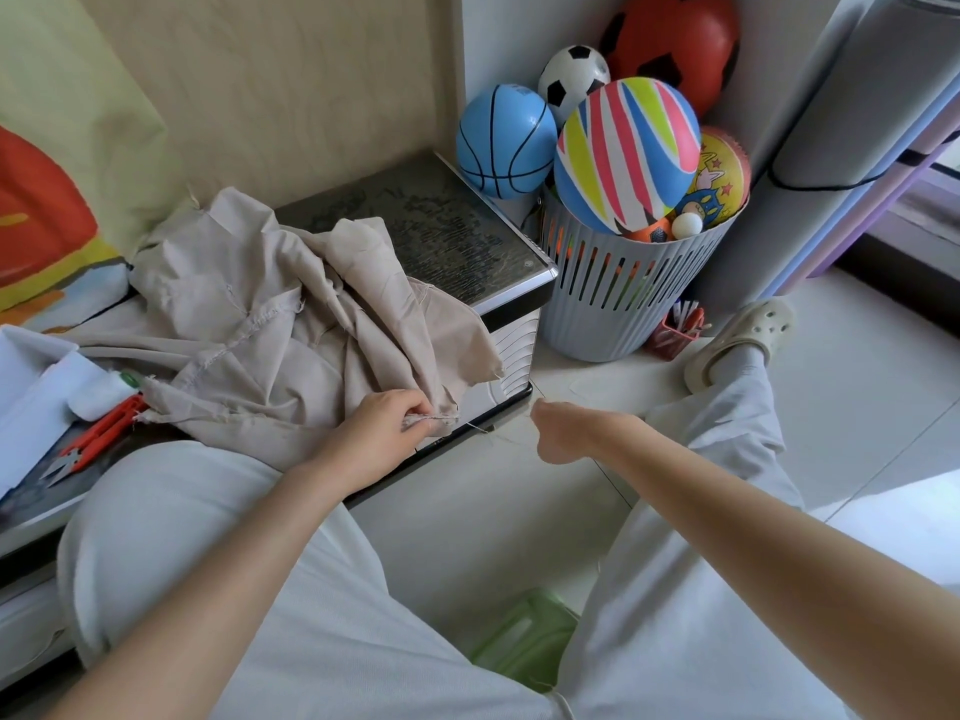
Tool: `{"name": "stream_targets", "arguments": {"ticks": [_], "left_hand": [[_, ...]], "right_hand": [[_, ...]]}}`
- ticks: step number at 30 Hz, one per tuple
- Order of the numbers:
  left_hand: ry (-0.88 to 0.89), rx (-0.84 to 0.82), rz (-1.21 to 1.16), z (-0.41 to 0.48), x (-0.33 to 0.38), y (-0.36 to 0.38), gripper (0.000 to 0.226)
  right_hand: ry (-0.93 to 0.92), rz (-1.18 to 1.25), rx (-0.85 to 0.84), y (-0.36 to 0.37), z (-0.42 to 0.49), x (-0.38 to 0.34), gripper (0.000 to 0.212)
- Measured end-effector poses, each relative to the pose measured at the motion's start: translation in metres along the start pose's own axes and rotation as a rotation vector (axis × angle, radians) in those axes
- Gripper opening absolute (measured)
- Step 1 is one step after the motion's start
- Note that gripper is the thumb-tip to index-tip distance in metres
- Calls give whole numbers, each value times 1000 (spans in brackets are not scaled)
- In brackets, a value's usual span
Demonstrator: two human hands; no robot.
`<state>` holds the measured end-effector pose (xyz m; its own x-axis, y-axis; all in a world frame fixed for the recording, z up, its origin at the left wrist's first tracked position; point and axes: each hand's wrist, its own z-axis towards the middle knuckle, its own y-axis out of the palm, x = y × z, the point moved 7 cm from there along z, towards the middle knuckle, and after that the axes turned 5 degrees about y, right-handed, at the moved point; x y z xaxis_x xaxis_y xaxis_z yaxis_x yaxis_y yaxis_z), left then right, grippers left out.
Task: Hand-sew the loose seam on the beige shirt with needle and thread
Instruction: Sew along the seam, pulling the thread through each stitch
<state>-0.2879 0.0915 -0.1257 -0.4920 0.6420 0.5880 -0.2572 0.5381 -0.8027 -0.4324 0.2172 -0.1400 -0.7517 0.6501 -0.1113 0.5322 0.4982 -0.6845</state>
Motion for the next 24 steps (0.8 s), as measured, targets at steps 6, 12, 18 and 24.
{"name": "stream_targets", "arguments": {"ticks": [6,12,18,24], "left_hand": [[-6,8,9,5,7,-5,6],[-25,25,-123,2,10,-3,12],[6,-13,-21,2,19,3,23],[-22,-59,46,0,11,12,18]], "right_hand": [[-71,321,355,-24,3,-7,30],[-225,850,379,-34,-1,-17,35],[-267,1174,336,-39,-1,-6,32],[-89,713,237,-10,10,17,38]]}}
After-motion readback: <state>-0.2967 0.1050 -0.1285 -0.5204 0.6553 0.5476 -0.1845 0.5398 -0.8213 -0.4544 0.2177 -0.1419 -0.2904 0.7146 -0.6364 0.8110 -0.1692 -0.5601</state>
